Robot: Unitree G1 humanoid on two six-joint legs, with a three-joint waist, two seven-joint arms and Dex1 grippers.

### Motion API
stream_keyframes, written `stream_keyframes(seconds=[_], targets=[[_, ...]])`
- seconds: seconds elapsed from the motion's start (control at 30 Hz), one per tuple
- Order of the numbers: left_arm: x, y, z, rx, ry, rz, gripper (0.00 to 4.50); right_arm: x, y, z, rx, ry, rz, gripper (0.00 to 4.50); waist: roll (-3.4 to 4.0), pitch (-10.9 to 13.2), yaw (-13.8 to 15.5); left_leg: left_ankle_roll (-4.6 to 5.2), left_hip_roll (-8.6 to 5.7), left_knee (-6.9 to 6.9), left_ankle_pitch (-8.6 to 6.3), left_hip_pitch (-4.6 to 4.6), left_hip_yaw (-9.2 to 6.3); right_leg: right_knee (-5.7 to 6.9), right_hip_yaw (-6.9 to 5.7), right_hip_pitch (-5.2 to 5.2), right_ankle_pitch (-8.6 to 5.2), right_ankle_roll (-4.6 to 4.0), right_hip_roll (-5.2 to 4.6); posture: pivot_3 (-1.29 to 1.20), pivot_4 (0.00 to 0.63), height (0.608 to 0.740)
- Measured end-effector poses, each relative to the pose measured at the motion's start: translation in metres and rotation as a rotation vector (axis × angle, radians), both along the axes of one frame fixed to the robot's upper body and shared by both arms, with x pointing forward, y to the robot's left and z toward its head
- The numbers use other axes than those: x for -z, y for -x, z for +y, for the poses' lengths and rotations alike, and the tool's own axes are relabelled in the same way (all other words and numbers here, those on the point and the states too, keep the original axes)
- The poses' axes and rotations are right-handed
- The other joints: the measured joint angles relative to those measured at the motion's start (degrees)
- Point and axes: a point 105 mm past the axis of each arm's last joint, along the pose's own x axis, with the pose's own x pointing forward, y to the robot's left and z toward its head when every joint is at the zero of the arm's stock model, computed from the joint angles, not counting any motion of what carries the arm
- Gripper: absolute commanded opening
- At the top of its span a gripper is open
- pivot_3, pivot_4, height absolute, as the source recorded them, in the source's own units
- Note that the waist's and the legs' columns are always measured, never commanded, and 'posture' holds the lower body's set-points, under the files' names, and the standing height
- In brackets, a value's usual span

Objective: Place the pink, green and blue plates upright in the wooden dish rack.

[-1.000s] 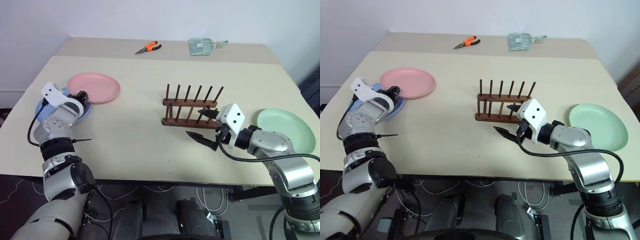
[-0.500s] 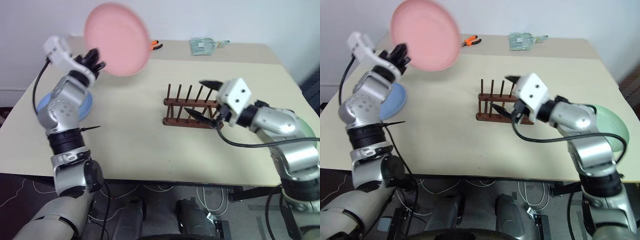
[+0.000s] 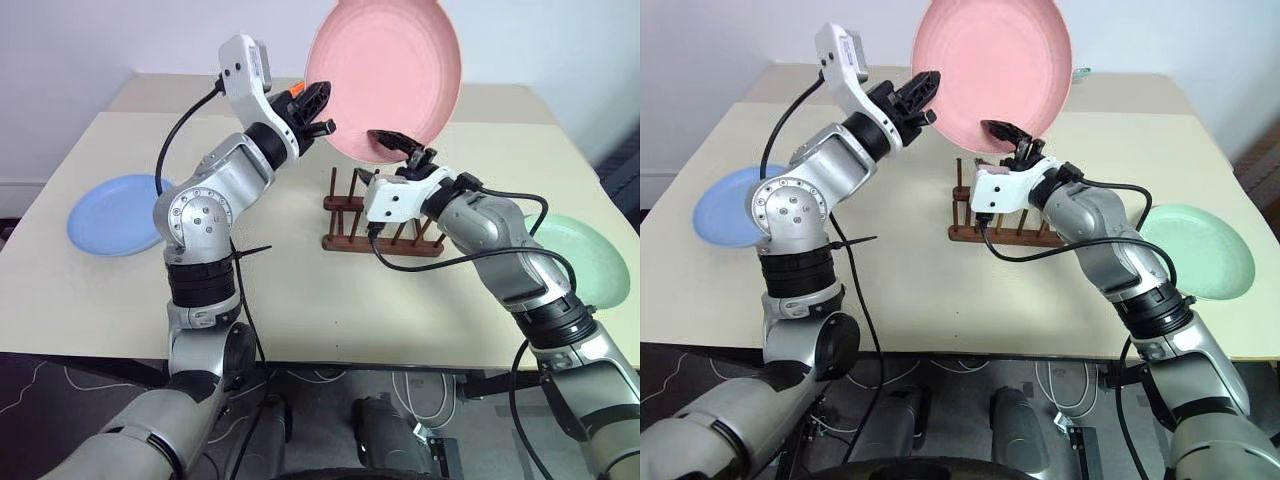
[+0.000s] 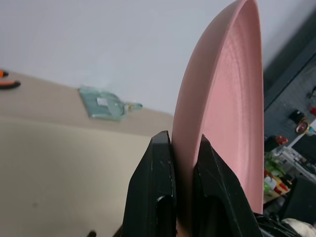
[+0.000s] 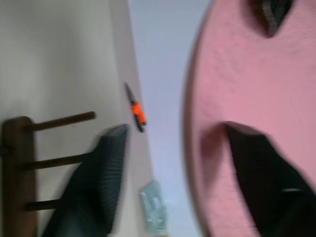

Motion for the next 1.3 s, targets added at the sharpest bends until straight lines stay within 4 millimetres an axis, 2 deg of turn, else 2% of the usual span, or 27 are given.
stream_keyframes(seconds=[0.03, 0.1, 0.13, 0.27, 0.33, 0.43, 0.47, 0.5, 0.53, 0.57, 0.6, 0.63, 0.67, 0.73, 0.8, 0.83, 0.87, 1.03, 1.17, 1.3], targets=[[0.002, 0.0, 0.001, -0.001, -0.009, 0.008, 0.0, 0.001, -0.001, -0.001, 0.007, 0.005, -0.011, 0.89, 0.0, 0.0, 0.0, 0.0, 0.0, 0.0, 0.0, 0.0, 0.0, 0.0, 0.0, 0.0, 0.0, 0.0, 0.0, 0.0, 0.15, 0.732], [0.004, -0.001, 0.003, 0.001, 0.0, 0.018, 0.81, 0.002, 0.0, -0.002, 0.009, 0.022, -0.042, 0.03, 0.0, 0.0, -0.03, 0.0, 0.0, 0.0, 0.0, 0.0, 0.0, 0.0, 0.0, 0.0, 0.0, 0.0, 0.0, 0.0, 0.15, 0.732], [0.003, 0.0, 0.003, 0.011, 0.016, 0.022, 1.16, 0.002, 0.001, -0.001, 0.006, 0.031, -0.061, 0.0, 0.0, 0.0, -0.04, 0.0, 0.0, 0.0, 0.0, 0.0, 0.0, 0.0, 0.0, 0.0, 0.0, 0.0, 0.0, 0.0, 0.15, 0.732], [0.003, 0.005, -0.007, 0.071, 0.082, 0.043, 3.25, 0.0, -0.001, -0.006, 0.041, 0.052, -0.102, 0.0, -0.01, 0.0, 0.07, -0.01, -0.01, 0.01, 0.0, 0.0, -0.01, -0.03, 0.0, 0.05, 0.0, 0.0, 0.0, 0.0, 0.15, 0.732], [-0.002, 0.003, -0.005, 0.049, 0.128, 0.038, 4.34, 0.002, -0.002, -0.008, 0.054, 0.054, -0.101, 0.0, -0.01, 0.01, 0.11, -0.01, -0.01, 0.01, 0.0, 0.0, -0.01, -0.04, 0.0, 0.04, 0.0, 0.0, 0.0, 0.0, 0.15, 0.732], [-0.014, -0.009, 0.019, -0.088, 0.139, -0.019, 4.43, 0.006, -0.003, -0.019, 0.084, 0.001, -0.064, 0.0, -0.01, 0.01, -0.03, -0.01, 0.0, -0.02, 0.01, 0.03, -0.01, -0.02, 0.0, 0.04, 0.0, -0.01, 0.01, 0.0, 0.15, 0.732], [-0.016, -0.016, 0.036, -0.184, 0.065, -0.071, 4.43, 0.005, 0.0, -0.025, 0.088, -0.102, -0.023, 0.0, -0.01, 0.01, -0.23, -0.01, 0.02, -0.08, 0.01, 0.08, 0.01, -0.01, 0.05, 0.04, 0.0, -0.02, 0.07, 0.0, 0.15, 0.732], [-0.017, -0.022, 0.065, -0.305, -0.032, -0.139, 4.43, 0.002, 0.004, -0.034, 0.091, -0.232, 0.022, 0.0, 0.05, 0.02, -0.52, -0.01, 0.07, -0.11, 0.01, 0.11, 0.05, 0.02, 0.13, 0.02, 0.0, -0.03, 0.14, 0.0, 0.15, 0.732], [-0.016, -0.025, 0.094, -0.42, -0.15, -0.213, 4.43, -0.001, 0.008, -0.048, 0.1, -0.356, 0.07, 0.0, 0.11, 0.03, -0.76, 0.0, 0.08, -0.19, 0.01, 0.13, 0.07, 0.03, 0.17, 0.0, 0.0, -0.04, 0.16, 0.0, 0.15, 0.732], [-0.012, -0.024, 0.115, -0.486, -0.26, -0.262, 4.43, -0.005, 0.01, -0.064, 0.117, -0.456, 0.102, 0.0, 0.14, 0.05, -0.87, 0.0, 0.08, -0.19, 0.01, 0.14, 0.08, 0.02, 0.18, 0.01, 0.0, -0.04, 0.15, 0.0, 0.15, 0.732], [-0.003, -0.024, 0.132, -0.534, -0.352, -0.291, 4.43, -0.01, 0.013, -0.08, 0.131, -0.551, 0.126, 0.0, 0.17, 0.07, -0.76, 0.0, 0.07, -0.18, 0.01, 0.12, 0.07, 0.01, 0.18, 0.02, 0.0, -0.04, 0.15, 0.0, 0.15, 0.732], [0.007, -0.024, 0.137, -0.525, -0.441, -0.315, 4.43, -0.017, 0.017, -0.09, 0.115, -0.661, 0.159, 0.0, 0.17, 0.07, -0.39, 0.01, 0.07, -0.17, 0.0, 0.11, 0.07, -0.04, 0.18, 0.05, 0.0, -0.05, 0.14, 0.0, 0.15, 0.732], [0.026, -0.021, 0.132, -0.46, -0.537, -0.337, 4.43, -0.027, 0.026, -0.095, 0.055, -0.819, 0.203, 0.0, 0.22, 0.05, -0.16, 0.02, 0.08, -0.17, -0.01, 0.12, 0.07, -0.1, 0.17, 0.13, 0.0, -0.05, 0.11, 0.0, 0.15, 0.732], [0.078, -0.013, 0.112, -0.248, -0.642, -0.304, 4.43, -0.042, 0.043, -0.093, -0.108, -1.059, 0.321, 0.0, 0.29, 0.06, 0.36, 0.02, 0.09, -0.13, -0.01, 0.09, -0.03, -0.19, 0.09, 0.22, -0.04, -0.13, 0.02, 0.0, 0.15, 0.732], [0.125, 0.003, 0.091, -0.032, -0.65, -0.223, 4.43, -0.045, 0.059, -0.088, -0.225, -1.169, 0.452, 0.0, 0.27, 0.08, 0.32, 0.04, 0.2, -0.14, -0.02, -0.02, -0.12, -0.42, 0.0, 0.23, -0.1, -0.31, -0.06, 0.0, 0.15, 0.732], [0.137, 0.011, 0.085, 0.043, -0.636, -0.195, 4.43, -0.042, 0.064, -0.087, -0.26, -1.201, 0.514, 0.0, 0.27, 0.11, 0.19, 0.04, 0.23, -0.13, -0.02, -0.11, -0.15, -0.52, -0.05, 0.17, -0.05, -0.38, -0.09, 0.0, 0.15, 0.732], [0.142, 0.02, 0.081, 0.117, -0.632, -0.186, 4.43, -0.038, 0.069, -0.085, -0.282, -1.229, 0.583, 0.0, 0.28, 0.12, 0.08, 0.05, 0.24, -0.12, -0.02, -0.24, -0.14, -0.54, -0.07, 0.04, -0.02, -0.44, -0.11, 0.0, 0.15, 0.732], [0.128, 0.05, 0.063, 0.328, -0.669, -0.27, 4.43, -0.022, 0.073, -0.081, -0.274, -1.291, 0.73, 0.0, 0.77, 0.08, -0.03, 0.05, 0.23, -0.12, -0.01, -0.26, 0.0, -0.54, -0.05, -0.02, -0.02, -0.48, -0.17, 0.0, 0.15, 0.732], [0.138, 0.058, 0.06, 0.381, -0.658, -0.232, 4.43, -0.02, 0.073, -0.082, -0.264, -1.301, 0.739, 0.0, 0.78, 0.09, -0.04, 0.07, 0.16, -0.12, -0.01, -0.27, 0.03, -0.56, -0.06, -0.02, -0.01, -0.45, -0.14, 0.0, 0.15, 0.732], [0.138, 0.066, 0.055, 0.424, -0.654, -0.234, 4.43, -0.006, 0.068, -0.089, -0.221, -1.347, 0.778, 0.0, 0.78, 0.09, 0.0, 0.07, 0.13, -0.07, -0.01, -0.28, 0.04, -0.56, -0.06, -0.01, -0.01, -0.45, -0.13, 0.0, 0.15, 0.732]])
